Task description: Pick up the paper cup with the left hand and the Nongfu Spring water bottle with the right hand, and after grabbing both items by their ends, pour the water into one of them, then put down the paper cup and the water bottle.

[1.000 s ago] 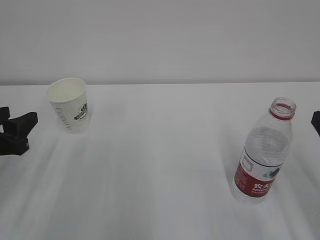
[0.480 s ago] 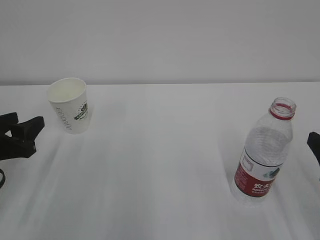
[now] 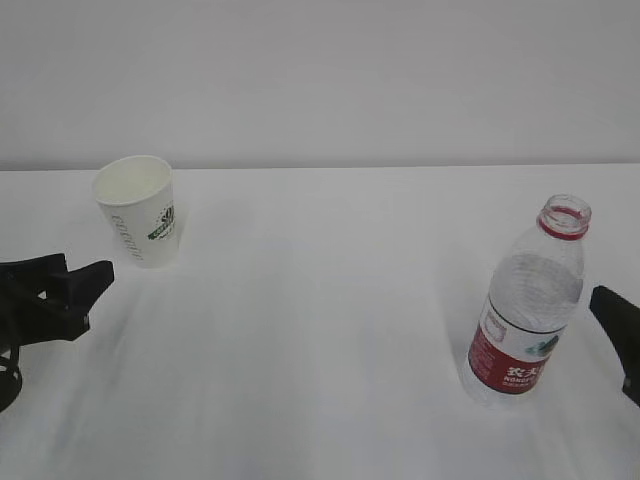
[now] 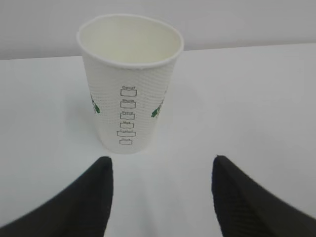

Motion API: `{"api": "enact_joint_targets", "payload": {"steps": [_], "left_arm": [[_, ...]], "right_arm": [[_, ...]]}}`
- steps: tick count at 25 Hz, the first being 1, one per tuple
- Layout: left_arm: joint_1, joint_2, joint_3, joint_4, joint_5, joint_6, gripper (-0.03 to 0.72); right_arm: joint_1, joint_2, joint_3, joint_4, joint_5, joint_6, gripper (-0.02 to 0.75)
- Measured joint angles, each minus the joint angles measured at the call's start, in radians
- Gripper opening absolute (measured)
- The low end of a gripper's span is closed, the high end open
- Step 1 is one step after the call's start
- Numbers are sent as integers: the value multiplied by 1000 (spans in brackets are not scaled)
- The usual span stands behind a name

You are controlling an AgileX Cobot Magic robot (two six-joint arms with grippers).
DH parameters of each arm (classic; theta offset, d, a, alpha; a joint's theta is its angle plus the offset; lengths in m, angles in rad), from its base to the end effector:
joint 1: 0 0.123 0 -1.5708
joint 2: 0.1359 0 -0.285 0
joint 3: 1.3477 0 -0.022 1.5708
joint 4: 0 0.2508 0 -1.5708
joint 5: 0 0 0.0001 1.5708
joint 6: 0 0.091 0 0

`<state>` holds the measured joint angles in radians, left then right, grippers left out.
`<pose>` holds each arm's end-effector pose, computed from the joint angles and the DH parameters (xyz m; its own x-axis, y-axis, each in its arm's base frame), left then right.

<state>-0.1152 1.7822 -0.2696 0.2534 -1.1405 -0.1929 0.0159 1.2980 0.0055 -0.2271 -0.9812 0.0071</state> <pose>0.2358 -0.0482 0.1200 -0.3179 -0.0467 -0.9470 0.3023 0.9416 -0.1480 0.1552 0.0195 0.1558 -0.2191 -0.1218 -0.9681 -0.2251 0.9717 -0.0713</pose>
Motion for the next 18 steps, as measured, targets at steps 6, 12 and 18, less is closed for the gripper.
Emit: {"api": "enact_joint_targets", "payload": {"steps": [6, 12, 18], "left_arm": [[0, 0, 20, 2, 0, -1, 461], [0, 0, 20, 11, 0, -2, 461], [0, 0, 20, 15, 0, -4, 461]], "right_arm": [[0, 51, 0, -94, -4, 18, 587], [0, 82, 0, -191, -26, 34, 587], [0, 106, 0, -258, -60, 39, 587]]}}
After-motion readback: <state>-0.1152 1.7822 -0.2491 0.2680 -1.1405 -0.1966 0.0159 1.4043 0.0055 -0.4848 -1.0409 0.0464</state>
